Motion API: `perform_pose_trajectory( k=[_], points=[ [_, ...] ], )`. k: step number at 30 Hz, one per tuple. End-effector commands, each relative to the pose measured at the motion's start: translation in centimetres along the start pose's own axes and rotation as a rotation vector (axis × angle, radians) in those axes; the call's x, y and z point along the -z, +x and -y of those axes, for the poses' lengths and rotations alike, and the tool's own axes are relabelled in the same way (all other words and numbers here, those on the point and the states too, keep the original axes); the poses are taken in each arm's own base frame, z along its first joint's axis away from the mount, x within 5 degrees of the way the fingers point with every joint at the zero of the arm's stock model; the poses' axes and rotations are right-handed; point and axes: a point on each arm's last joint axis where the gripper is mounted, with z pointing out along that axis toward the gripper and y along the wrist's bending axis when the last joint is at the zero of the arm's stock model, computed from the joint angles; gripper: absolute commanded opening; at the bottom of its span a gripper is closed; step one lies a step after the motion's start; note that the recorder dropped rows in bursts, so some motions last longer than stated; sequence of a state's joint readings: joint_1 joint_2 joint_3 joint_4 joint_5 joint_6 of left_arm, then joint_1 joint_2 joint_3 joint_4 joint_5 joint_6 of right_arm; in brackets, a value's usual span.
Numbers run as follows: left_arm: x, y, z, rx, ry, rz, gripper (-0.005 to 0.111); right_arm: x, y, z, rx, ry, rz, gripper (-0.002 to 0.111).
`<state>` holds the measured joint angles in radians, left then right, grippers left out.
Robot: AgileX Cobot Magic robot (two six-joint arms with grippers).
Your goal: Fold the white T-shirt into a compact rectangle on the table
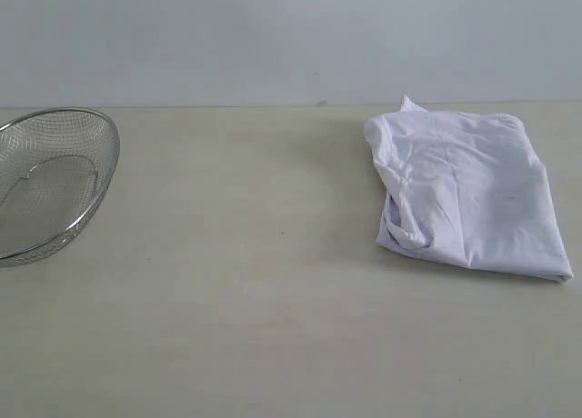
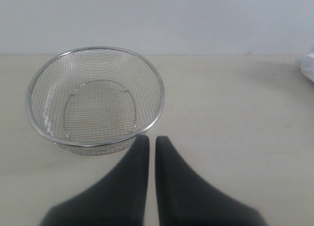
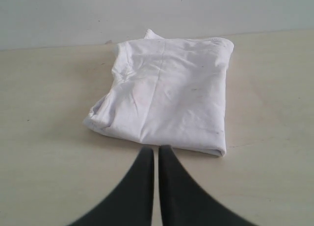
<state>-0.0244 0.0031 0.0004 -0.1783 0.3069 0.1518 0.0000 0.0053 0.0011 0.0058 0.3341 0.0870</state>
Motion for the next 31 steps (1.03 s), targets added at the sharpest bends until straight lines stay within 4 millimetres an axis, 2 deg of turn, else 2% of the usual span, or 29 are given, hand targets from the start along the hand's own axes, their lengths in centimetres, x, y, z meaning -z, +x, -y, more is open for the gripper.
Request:
perform_pose_trajectory(
  k=[1,31],
  points=[
    [0.03,-0.02,-0.03,0.008,-0.005,0.003,0.005,0.05,-0.09,0.01,0.006,0.003,0.01,0.001],
    [0.03,-0.02,-0.03,0.008,-0.005,0.003,0.005,0.05,-0.16,-0.01,0.001,0.0,0.018,0.001]
  ],
)
